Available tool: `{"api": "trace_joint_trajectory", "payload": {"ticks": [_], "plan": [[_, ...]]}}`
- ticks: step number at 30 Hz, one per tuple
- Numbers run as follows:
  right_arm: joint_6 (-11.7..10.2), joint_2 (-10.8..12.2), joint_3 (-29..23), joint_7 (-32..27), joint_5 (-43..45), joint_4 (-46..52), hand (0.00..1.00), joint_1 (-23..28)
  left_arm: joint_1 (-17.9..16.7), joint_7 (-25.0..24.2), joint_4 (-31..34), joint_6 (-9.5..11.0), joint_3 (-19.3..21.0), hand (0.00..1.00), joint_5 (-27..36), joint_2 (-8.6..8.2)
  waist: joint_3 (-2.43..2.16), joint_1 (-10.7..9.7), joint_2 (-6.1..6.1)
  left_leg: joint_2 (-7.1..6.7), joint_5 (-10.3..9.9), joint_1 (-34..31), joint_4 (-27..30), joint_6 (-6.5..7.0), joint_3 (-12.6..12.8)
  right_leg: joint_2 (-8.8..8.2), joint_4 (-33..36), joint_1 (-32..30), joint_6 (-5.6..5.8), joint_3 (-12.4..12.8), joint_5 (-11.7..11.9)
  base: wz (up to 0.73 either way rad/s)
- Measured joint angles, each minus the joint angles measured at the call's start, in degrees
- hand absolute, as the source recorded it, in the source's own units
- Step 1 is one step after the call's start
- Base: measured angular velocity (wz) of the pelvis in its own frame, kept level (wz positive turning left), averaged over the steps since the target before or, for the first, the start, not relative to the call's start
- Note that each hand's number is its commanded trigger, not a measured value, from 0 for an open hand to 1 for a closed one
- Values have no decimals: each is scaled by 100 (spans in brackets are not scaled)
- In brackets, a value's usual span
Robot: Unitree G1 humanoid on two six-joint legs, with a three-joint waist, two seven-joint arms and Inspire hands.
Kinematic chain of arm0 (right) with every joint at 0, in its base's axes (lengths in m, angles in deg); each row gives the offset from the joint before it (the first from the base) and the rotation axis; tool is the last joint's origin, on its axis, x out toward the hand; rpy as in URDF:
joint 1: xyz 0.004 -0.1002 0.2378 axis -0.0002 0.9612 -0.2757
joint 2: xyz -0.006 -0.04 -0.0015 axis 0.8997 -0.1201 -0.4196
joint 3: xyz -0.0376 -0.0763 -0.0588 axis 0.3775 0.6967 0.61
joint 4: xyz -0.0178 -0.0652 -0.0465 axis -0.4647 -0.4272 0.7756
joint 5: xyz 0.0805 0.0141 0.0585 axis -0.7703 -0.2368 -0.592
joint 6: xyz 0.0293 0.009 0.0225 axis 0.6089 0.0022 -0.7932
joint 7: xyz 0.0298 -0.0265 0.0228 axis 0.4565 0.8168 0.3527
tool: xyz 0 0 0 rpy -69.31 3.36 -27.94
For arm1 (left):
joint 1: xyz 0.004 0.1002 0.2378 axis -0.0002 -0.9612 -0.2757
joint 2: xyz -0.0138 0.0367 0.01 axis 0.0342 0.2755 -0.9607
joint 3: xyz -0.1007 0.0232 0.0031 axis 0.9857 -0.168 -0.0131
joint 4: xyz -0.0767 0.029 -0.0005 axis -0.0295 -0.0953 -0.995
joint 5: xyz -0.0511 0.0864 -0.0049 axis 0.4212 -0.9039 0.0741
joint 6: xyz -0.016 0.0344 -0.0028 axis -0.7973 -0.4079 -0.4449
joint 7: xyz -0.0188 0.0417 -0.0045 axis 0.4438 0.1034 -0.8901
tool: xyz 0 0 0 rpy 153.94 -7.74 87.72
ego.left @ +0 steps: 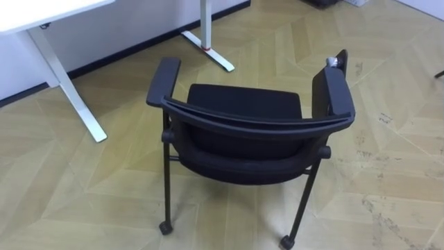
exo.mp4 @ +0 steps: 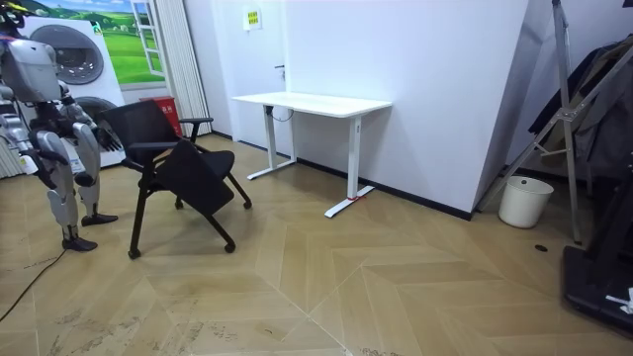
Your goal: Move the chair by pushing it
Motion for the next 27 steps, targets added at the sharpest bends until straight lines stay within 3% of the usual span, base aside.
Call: {"api": "trace_joint_trajectory", "payload": {"ticks": [4, 10, 13, 17, 21, 27], "plan": [[5, -13, -177, 13, 96, 73, 0, 39, -75, 515, 462, 7, 292, 0, 2, 34, 1, 7, 38, 0, 0, 12, 1, 0, 9, 0, 23, 0, -2, 11, 1, 0], [-8, -46, -390, -79, 604, 220, 0, -25, 215, 1240, 1149, 201, 450, 0, -169, 325, -10, -21, 162, -4, 1, 16, 4, 0, -18, -1, 17, 6, -3, 13, 2, 0], [-30, -47, -523, -62, 879, 247, 0, -115, 393, 1664, 1409, 364, 503, 0, -802, 419, -11, -59, 231, -4, 1, 18, 17, 1, -18, -3, 14, 3, -3, 29, 2, 0], [-71, -47, -555, -31, 809, 322, 0, -146, 502, 2053, 2293, 395, 487, 0, -1543, 425, -12, -198, 276, -3, 1, 6, 17, 1, -11, -3, 12, -5, -3, 19, 1, 0], [-51, -41, -556, 57, 814, 403, 0, -118, 558, 2271, 3377, 403, 373, 0, -2706, 502, -10, -296, 298, -4, 2, -6, 19, 1, -19, -6, 10, -9, -3, 43, 0, 0], [-50, -46, -544, 150, 839, 356, 0, -119, 685, 2254, 4246, 360, 27, 0, -4187, 531, -10, -363, 334, -6, 2, 7, 14, 1, -16, -3, 1, -10, -3, 37, 0, -1]]}}
